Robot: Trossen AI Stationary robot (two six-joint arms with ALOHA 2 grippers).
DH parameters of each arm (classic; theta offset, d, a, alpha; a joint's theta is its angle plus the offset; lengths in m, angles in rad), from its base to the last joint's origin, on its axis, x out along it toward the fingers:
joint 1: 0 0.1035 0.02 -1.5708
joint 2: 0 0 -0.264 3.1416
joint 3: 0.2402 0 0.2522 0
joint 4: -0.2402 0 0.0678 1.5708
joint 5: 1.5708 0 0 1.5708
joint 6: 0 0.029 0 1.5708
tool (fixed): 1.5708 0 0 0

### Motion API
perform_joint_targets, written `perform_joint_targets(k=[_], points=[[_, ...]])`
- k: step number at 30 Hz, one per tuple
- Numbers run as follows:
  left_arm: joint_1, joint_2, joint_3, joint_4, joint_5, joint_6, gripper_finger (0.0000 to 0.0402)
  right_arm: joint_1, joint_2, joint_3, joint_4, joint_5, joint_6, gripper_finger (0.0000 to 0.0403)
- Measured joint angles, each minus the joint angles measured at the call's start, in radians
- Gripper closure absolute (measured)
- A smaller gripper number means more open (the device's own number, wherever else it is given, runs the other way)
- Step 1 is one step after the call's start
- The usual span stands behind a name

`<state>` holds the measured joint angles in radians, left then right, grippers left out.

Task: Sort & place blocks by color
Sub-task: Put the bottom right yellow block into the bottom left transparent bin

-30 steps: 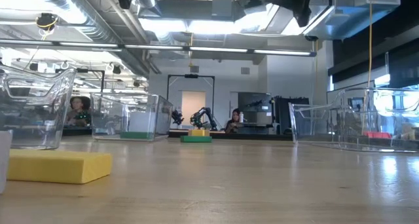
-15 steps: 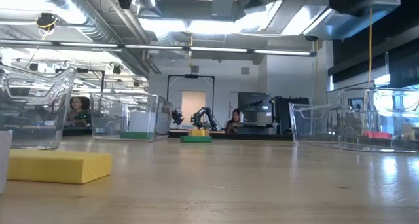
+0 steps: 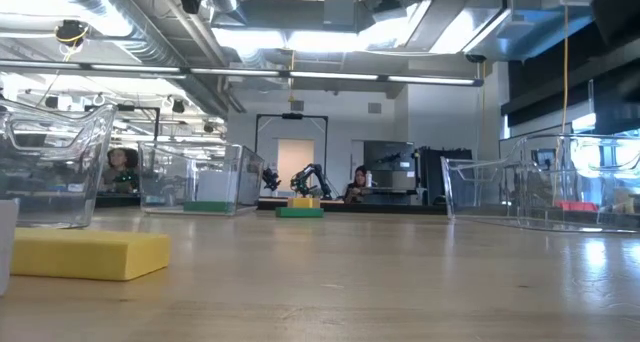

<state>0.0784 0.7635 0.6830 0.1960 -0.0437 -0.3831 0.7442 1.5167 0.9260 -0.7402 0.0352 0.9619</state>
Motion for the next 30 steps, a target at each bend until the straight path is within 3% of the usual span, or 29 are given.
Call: perform_joint_targets(k=[10, 25, 30], points=[[0.0, 0.0, 0.0, 0.0, 0.0, 0.0, 0.0224, 0.056, 0.129, 0.0, 0.118, -0.089, 0.005, 0.0147], [0.0, 0.0, 0.0, 0.0, -0.001, 0.001, 0.0224, 0.074, 0.22, 0.003, 0.121, -0.053, 0.03, 0.0147], [0.0, 0.0, 0.0, 0.0, -0.004, 0.001, 0.0224, 0.075, 0.221, 0.002, 0.116, -0.037, 0.03, 0.0182]])
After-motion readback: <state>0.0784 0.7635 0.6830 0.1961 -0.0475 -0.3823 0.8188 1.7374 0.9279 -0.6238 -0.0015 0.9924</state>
